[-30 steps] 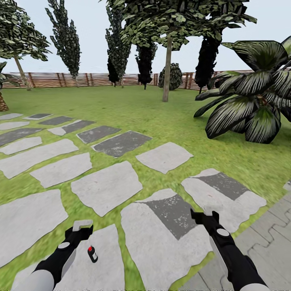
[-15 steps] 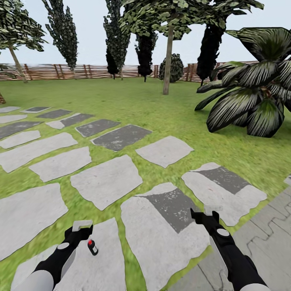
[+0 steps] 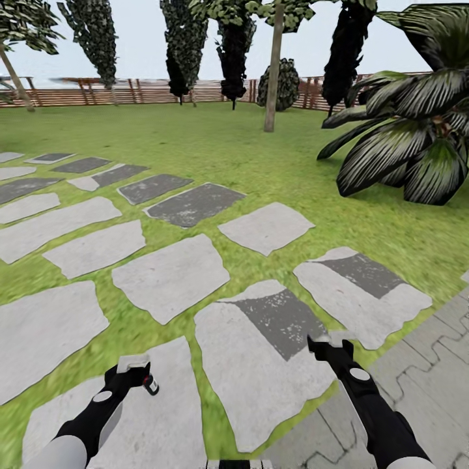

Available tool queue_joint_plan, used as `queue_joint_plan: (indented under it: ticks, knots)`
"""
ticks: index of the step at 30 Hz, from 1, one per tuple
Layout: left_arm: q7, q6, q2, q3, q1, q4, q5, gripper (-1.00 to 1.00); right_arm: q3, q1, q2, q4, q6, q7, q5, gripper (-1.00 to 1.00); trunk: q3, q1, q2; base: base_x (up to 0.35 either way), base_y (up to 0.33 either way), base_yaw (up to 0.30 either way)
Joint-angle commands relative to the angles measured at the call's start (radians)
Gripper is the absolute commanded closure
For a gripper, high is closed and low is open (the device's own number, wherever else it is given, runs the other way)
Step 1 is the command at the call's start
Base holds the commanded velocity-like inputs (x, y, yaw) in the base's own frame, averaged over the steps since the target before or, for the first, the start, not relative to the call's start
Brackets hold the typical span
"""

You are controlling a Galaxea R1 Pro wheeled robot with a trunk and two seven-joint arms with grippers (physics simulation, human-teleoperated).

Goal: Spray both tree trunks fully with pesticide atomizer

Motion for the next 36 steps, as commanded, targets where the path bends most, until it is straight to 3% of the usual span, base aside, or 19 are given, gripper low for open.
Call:
queue_joint_plan:
  ticks: [1,25,31,36]
  knots:
    - [0.001,-0.004,-0.001,0.005,-0.001,0.001,-0.009,-1.0,0.001,0.0,0.0,-0.002,0.006,-0.003,0.0,-1.0,-0.006,0.0,-0.001,0.0,0.0,0.0]
    - [0.001,-0.044,-0.001,0.005,-0.001,0.001,-0.009,-1.0,0.001,0.0,0.0,-0.001,0.006,-0.003,0.0,-1.0,-0.138,0.011,-0.006,0.0,0.0,-0.001]
    - [0.001,-0.044,-0.001,0.005,-0.001,0.001,-0.009,-1.0,0.001,0.0,0.0,-0.002,0.006,-0.002,0.0,-1.0,-0.168,0.014,-0.008,0.0,0.0,-0.145]
    - [0.001,-0.045,-0.001,0.004,-0.001,0.001,-0.01,-1.0,0.001,0.0,0.0,-0.002,0.006,-0.003,0.0,-1.0,-0.17,0.014,-0.008,0.0,0.0,-0.077]
